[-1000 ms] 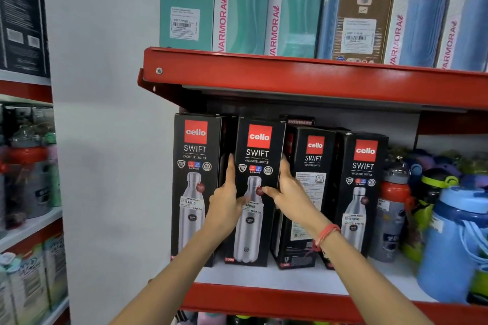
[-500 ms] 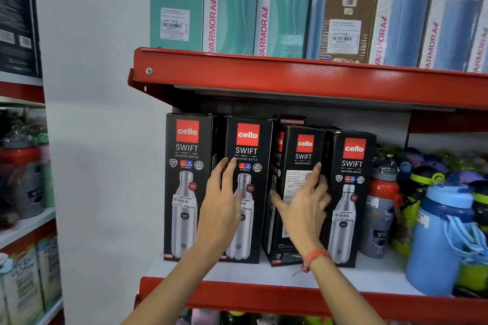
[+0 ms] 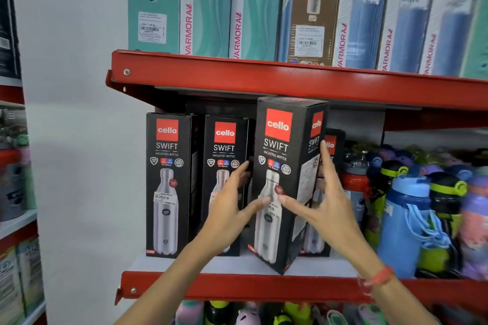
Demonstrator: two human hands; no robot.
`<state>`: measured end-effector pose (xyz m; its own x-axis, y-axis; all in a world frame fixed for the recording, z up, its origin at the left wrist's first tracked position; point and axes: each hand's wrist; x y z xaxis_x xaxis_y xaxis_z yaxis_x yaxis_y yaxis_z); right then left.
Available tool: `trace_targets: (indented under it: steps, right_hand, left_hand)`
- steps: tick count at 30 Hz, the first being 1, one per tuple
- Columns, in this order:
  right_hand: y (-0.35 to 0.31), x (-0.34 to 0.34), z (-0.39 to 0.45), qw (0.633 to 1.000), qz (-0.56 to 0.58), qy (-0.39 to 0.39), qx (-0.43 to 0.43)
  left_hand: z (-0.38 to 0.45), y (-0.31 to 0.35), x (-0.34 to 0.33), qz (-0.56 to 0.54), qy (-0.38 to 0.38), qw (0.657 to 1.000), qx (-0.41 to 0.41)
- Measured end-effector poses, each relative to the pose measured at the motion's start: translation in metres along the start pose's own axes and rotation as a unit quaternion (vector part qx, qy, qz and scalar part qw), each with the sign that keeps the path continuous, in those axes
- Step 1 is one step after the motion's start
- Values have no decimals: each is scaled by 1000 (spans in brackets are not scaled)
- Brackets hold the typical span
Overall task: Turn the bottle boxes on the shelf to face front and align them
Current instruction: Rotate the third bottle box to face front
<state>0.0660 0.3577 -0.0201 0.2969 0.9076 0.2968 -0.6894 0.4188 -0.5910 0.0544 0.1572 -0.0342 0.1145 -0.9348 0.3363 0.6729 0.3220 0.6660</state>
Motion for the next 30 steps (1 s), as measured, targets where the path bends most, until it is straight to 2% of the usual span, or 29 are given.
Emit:
trace_targets:
  steps: [3,5,9,12,16,20,24,30]
  right_hand:
    - [5,15,-5,996,61,-69,-10]
    - [13,20,-5,990,86,-112,-24]
    - [21,25,7,974,95,-202,-43]
    - [27,25,26,966,85,-239,-45]
    - [42,13,48,973,62,-216,-52]
    - [60,-8,57,983,14,-172,-59]
    - [72,-19,61,981,4,-170,-95]
    - [69,-29,63,983,-77,-127,-111]
  left_hand:
    - [-1,6,-4,-48,-67,997,2]
    - [-4,7,-10,-42,-77,996,-8]
    - [-8,5,-23,-31,-27,999,-20]
    - [5,4,-32,-1,8,1000,-30]
    - [29,-5,-50,64,45,997,-26]
    - [45,-23,-65,101,60,993,32]
    - [51,-42,-72,122,60,989,65]
    - [51,-55,-74,162,55,982,76]
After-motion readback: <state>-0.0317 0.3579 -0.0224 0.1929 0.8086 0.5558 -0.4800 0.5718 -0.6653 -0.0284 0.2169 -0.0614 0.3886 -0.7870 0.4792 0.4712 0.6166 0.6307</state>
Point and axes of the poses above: each hand's wrist, its own z-axis towards the middle knuckle, its own x-axis out of the back of the hand, y = z × x, and after that the axes turned 1 degree about -x, right-handed
